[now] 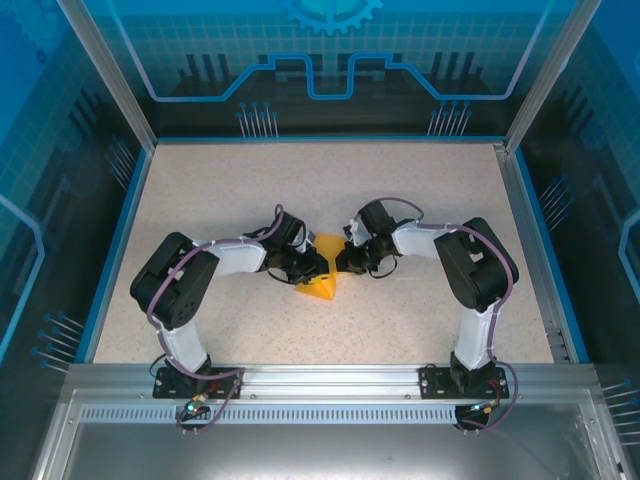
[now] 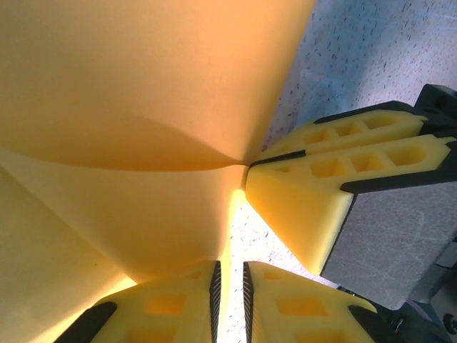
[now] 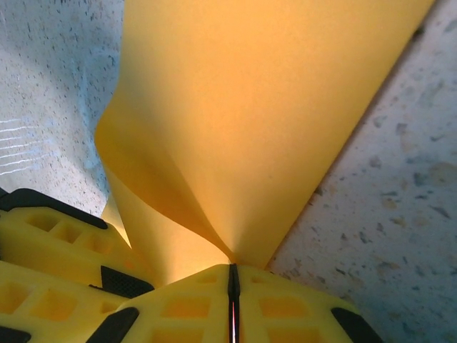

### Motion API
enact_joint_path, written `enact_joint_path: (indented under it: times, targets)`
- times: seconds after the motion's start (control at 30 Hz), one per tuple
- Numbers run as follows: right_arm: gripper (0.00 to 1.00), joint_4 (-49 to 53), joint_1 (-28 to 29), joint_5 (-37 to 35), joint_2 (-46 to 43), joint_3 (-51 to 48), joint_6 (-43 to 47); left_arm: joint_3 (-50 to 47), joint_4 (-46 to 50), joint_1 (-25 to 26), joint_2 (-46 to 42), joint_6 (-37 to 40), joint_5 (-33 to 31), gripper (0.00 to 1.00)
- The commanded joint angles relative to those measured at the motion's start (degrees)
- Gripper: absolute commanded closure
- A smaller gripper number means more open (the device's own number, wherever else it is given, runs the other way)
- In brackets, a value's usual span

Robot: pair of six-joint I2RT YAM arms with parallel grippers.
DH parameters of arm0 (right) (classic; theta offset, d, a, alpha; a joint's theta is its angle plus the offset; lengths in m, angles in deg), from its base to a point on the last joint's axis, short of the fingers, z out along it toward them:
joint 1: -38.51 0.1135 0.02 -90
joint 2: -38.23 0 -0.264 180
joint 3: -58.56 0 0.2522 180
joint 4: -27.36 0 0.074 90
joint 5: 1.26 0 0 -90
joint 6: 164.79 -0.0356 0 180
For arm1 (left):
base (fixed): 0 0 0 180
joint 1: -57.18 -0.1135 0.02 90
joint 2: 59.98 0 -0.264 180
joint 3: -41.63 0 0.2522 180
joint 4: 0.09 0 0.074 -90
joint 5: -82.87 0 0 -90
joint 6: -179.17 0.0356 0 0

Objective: Fold a paper plane with a square sheet of paper (pick it up from the middle)
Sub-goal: Fold the triangle a second time at the center of the table.

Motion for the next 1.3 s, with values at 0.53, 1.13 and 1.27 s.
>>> enact_joint_path:
  times: [0.53,1.13,1.27]
  targets:
    - [0.90,2.04,0.01,-0.37,2.03,1.91,1.20,1.42,1.99,0.20,2.20,1.55,1.32,0.81]
    - [0.90,2.72,0.01,-1.01,2.29,2.14,1.22,1.05,3.22,0.11,2.47,1.64,-0.25,0.81]
    - [0.90,2.72,0.00,-1.13,2.40,2.18,1.31,0.88,3.42,0.14,2.49,1.43,-0.81,0.81]
